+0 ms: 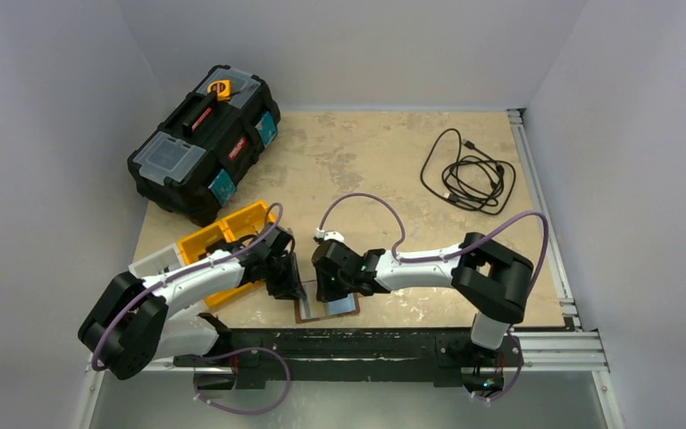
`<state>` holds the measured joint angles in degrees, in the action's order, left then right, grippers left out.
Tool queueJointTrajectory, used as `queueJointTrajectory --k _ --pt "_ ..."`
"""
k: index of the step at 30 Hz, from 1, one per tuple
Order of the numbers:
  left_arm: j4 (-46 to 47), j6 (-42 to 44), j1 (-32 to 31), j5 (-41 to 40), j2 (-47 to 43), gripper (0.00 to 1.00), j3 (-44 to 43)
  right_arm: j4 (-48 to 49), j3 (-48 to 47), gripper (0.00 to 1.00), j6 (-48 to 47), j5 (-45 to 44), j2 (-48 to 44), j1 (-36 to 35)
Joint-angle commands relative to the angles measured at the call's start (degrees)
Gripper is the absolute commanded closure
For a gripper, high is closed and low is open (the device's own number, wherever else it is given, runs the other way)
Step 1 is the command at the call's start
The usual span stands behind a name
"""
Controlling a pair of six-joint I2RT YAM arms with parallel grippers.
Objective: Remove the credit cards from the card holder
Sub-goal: Remove the credit card from the card holder.
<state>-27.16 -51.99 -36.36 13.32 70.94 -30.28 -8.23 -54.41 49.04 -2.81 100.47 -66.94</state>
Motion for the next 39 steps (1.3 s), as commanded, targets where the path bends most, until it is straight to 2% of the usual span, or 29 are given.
queueJointTrajectory --k 1,7,12,15,22,30,39 --pt "4.22 -1.89 -0.89 2.91 1.87 0.79 1.01 -0.92 3.45 0.89 0.18 1.13 4.21 0.17" --pt "5.53 -2.79 -1.37 3.66 1.07 0.82 1.1 -0.41 3.93 0.89 0.12 1.58 3.81 0.58" --pt "2.51 -2.33 -1.69 2.41 -2.24 1.0 -0.79 0.3 3.85 0.75 -0.36 1.66 1.07 0.77" --pt "-0.25 -1.95 -1.94 1.58 -3.35 1.0 -2.35 0.16 2.91 0.64 -0.67 1.9 -1.1 0.86" --pt "-4.7 -1.9 -2.63 -0.36 -5.56 1.0 -4.51 -1.5 1.78 0.54 -0.55 0.68 -6.75 1.81" --pt "-6.39 -3.5 -5.23 -1.85 -4.47 1.0 -7.91 -0.01 5.51 0.49 1.12 0.24 -13.2 3.48" --pt "-6.59 -6.74 -10.23 -3.88 2.63 0.95 -14.73 6.31 13.16 0.44 2.22 2.29 -20.36 3.91"
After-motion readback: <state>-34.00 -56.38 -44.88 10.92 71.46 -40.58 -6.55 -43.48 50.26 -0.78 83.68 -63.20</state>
